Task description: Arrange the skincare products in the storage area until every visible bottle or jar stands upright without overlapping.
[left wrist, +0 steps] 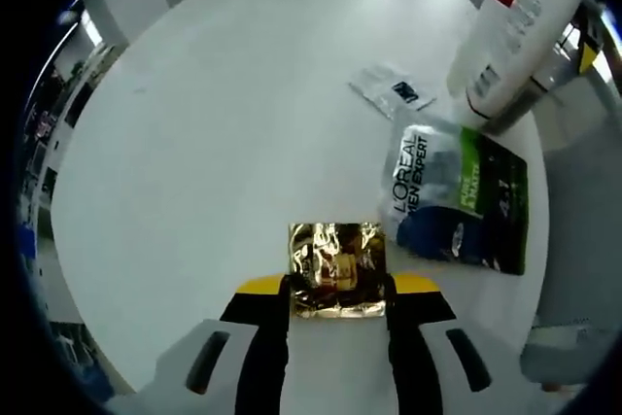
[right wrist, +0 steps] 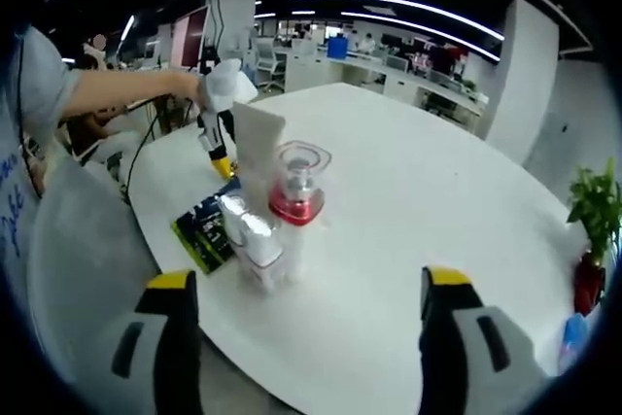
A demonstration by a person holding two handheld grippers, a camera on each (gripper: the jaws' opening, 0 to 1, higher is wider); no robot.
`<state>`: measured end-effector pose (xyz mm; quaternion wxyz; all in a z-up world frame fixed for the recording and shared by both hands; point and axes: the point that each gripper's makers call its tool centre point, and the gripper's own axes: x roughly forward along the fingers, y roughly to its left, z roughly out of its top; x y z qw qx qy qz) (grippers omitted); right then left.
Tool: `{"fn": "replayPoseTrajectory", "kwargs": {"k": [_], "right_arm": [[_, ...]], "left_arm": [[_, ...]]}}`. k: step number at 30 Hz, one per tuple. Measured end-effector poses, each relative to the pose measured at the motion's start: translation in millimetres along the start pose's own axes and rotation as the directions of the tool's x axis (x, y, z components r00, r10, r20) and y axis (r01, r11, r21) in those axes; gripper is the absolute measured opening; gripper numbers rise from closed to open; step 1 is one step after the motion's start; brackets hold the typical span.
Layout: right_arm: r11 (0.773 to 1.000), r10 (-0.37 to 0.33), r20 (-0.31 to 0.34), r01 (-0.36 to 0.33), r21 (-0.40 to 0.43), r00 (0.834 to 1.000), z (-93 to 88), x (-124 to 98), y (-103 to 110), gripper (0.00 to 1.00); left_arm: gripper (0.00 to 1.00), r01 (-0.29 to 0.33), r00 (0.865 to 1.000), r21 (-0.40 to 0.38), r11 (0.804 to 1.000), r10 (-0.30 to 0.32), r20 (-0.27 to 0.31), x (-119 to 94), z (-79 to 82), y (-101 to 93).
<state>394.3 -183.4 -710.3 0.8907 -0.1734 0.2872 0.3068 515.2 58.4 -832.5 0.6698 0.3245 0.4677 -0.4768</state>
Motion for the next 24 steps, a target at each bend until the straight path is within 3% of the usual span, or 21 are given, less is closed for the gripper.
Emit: {"fn": "replayPoseTrajectory", "kwargs": {"k": [24], "right_arm": [[1.0, 0.008, 0.021, -0.007, -0.022, 1.0, 6.0, -3, 5, 0.96]], "left_arm": [[0.36, 0.062, 0.995, 0.127, 0.99, -0.052, -0.085, -12, -17.1, -34.4]]}}
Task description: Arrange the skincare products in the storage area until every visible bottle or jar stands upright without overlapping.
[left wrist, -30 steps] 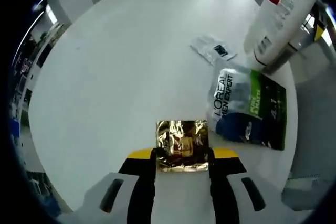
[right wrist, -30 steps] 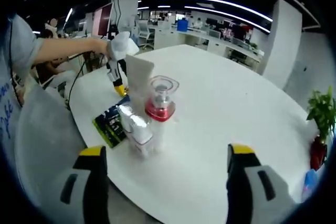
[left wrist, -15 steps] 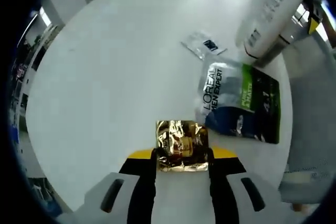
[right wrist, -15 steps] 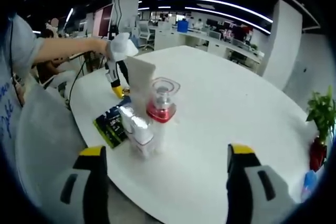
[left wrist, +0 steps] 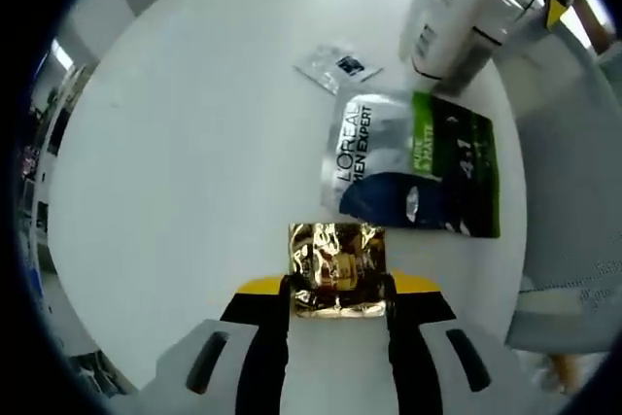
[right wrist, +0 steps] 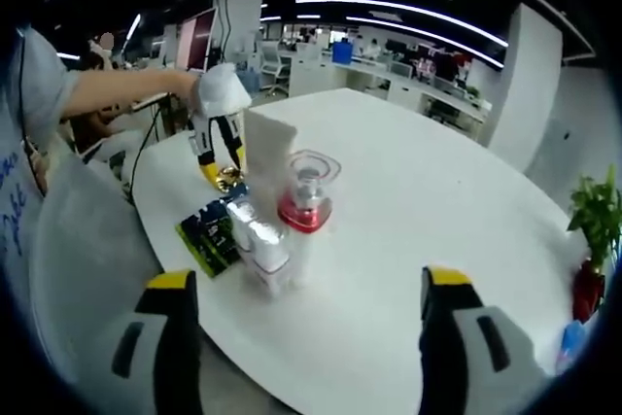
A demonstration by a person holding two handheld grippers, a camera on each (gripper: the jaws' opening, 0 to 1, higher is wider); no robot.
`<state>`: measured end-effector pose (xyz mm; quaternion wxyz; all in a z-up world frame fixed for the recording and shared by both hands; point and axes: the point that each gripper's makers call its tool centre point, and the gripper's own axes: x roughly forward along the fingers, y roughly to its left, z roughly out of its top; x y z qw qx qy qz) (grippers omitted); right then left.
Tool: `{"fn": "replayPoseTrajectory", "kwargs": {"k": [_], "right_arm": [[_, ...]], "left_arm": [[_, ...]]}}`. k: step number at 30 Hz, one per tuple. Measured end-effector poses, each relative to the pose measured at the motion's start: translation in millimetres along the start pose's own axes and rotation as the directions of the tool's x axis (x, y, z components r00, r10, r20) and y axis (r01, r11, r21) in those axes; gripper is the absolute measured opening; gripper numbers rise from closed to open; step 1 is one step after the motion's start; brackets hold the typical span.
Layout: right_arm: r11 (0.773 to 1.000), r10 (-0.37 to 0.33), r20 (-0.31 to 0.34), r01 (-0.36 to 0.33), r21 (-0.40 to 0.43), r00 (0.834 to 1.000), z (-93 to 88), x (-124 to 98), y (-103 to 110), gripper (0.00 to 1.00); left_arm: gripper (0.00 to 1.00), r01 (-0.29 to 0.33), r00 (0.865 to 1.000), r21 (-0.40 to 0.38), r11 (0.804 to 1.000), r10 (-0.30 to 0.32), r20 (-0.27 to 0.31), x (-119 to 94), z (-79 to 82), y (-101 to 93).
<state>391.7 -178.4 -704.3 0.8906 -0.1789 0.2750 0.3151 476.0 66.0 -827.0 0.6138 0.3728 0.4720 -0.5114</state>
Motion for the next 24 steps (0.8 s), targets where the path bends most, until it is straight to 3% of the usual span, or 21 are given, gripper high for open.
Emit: {"fn": "replayPoseTrajectory", "kwargs": {"k": [13, 24], "right_arm": [[1.0, -0.008, 0.002, 0.008, 0.002, 1.0, -1.2, -3, 1, 0.96], [1.0, -0.011, 0.001, 0.011, -0.001, 1.0, -0.8, -4, 1, 0.95]], "left_arm": [[0.36, 0.046, 0.998, 0.095, 0.994, -0.042, -0.039, 2, -3.1, -14.9], [0.36, 0.058, 0.997, 0.147, 0.987, -0.051, -0.052, 4, -4.4, -14.7]]}}
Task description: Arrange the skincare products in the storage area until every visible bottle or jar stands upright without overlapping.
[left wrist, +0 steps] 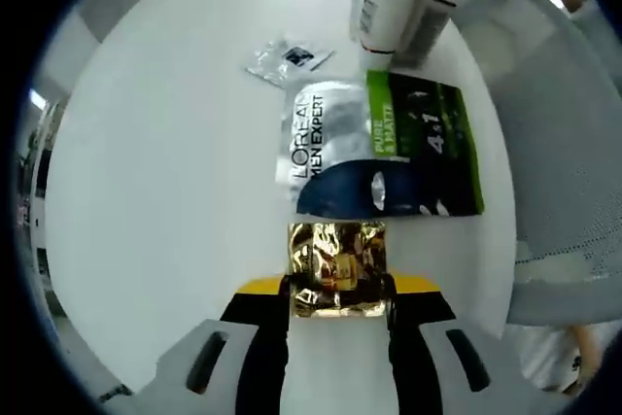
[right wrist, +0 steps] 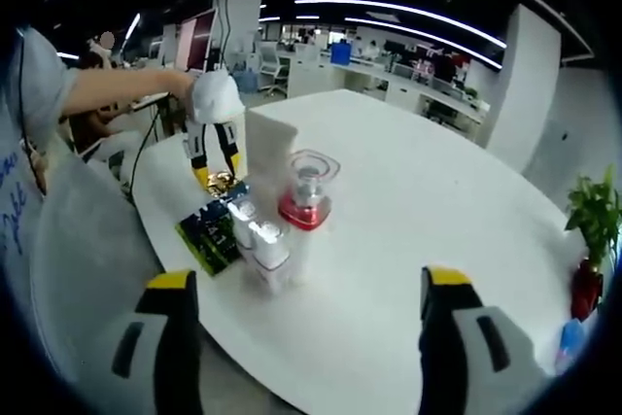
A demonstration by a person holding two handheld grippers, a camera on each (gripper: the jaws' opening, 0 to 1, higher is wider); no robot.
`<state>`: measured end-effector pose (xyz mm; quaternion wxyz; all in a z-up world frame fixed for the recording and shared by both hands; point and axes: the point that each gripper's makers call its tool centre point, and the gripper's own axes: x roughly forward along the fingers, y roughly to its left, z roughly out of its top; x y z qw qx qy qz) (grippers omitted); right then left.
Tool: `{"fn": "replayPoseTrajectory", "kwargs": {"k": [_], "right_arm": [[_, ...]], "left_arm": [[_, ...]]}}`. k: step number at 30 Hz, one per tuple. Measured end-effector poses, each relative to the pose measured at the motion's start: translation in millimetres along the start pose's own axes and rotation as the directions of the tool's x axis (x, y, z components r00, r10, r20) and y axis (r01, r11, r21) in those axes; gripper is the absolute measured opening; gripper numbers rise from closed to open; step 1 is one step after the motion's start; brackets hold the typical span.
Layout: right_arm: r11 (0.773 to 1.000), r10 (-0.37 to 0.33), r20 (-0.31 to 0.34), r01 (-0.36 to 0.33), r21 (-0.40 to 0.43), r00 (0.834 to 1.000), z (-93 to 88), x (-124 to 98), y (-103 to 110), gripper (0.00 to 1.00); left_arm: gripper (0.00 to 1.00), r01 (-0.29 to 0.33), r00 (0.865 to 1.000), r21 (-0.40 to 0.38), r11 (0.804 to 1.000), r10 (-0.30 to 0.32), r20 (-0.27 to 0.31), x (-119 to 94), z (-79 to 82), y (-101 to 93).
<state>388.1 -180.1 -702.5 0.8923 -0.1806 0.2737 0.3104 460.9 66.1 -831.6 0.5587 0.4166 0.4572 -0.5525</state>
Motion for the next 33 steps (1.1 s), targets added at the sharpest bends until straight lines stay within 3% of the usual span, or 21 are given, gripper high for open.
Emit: {"fn": "replayPoseTrajectory", "kwargs": {"k": [8, 30, 33], "right_arm": [[1.0, 0.005, -0.003, -0.005, 0.0, 1.0, 0.0, 1.5, 2.4, 0.95], [1.0, 0.004, -0.002, -0.004, -0.005, 1.0, -1.7, -2.2, 4.5, 0.95], [1.0, 0.003, 0.002, -0.003, -0.005, 1.0, -0.1, -2.6, 4.6, 0.95]], "left_arm": [[0.37, -0.006, 1.0, 0.044, 0.999, 0.007, -0.017, 1.1, 0.3, -0.8], [0.37, -0.047, 0.999, 0.028, 0.999, 0.047, -0.017, 1.7, 1.9, 0.6], [0.4, -0.048, 0.999, 0.022, 0.999, 0.048, -0.013, 1.9, 2.4, 0.5]]}}
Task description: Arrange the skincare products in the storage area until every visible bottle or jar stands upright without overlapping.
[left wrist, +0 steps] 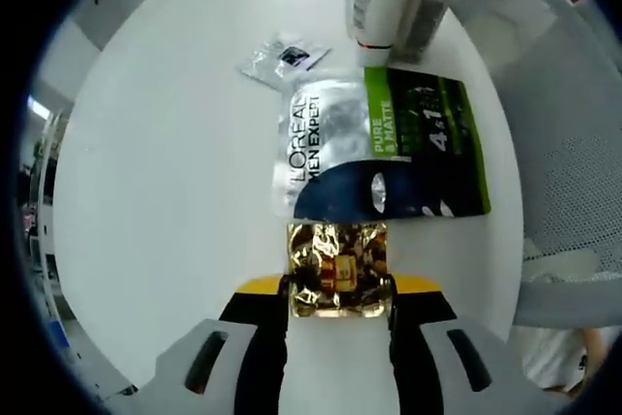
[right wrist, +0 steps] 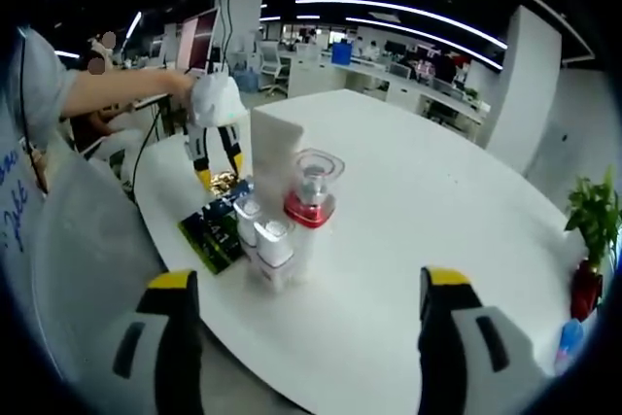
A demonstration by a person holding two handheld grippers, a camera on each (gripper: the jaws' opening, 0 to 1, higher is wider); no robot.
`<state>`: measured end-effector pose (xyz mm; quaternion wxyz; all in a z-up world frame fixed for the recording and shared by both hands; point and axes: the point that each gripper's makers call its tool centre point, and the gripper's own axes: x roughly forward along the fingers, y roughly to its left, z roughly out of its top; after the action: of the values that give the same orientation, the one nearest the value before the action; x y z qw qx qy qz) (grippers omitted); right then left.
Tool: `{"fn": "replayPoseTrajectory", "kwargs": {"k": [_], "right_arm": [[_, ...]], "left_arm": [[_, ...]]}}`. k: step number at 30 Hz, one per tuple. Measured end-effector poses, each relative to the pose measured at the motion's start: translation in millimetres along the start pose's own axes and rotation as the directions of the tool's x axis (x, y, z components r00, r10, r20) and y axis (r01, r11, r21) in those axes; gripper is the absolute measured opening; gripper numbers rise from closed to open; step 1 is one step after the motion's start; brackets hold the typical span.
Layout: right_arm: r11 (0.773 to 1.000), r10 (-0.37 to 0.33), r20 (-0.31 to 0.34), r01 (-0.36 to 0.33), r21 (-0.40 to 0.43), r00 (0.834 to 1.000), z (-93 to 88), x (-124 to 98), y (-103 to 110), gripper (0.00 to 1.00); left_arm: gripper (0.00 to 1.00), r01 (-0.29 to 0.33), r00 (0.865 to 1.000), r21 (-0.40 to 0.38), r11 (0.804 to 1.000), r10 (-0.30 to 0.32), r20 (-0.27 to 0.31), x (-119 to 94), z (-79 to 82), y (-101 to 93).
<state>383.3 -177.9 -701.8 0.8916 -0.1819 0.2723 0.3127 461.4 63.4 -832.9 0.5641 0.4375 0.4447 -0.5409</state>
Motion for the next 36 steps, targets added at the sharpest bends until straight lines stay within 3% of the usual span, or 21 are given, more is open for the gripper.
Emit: {"fn": "replayPoseTrajectory", "kwargs": {"k": [7, 18, 25, 36], "right_arm": [[1.0, 0.006, 0.004, -0.006, -0.007, 1.0, 2.1, 1, 1, 0.95], [1.0, 0.019, 0.022, -0.019, -0.001, 1.0, 5.7, 2, 4, 0.96], [1.0, 0.024, 0.048, -0.024, 0.012, 0.999, 11.5, 1, 5, 0.99], [0.999, 0.0, 0.073, -0.003, 0.042, 0.997, 17.1, -3, 2, 1.0]], "left_arm": [[0.45, -0.017, 1.0, -0.009, 1.0, 0.017, 0.005, 0, 0.9, 0.8], [0.47, -0.052, 0.996, -0.058, 0.997, 0.056, 0.068, -13, 8.5, -3.6], [0.49, -0.09, 0.986, -0.093, 0.992, 0.102, 0.128, -29, 19.5, -6.8], [0.51, -0.127, 0.974, -0.16, 0.979, 0.154, 0.167, -40, 21.6, -14.4]]}}
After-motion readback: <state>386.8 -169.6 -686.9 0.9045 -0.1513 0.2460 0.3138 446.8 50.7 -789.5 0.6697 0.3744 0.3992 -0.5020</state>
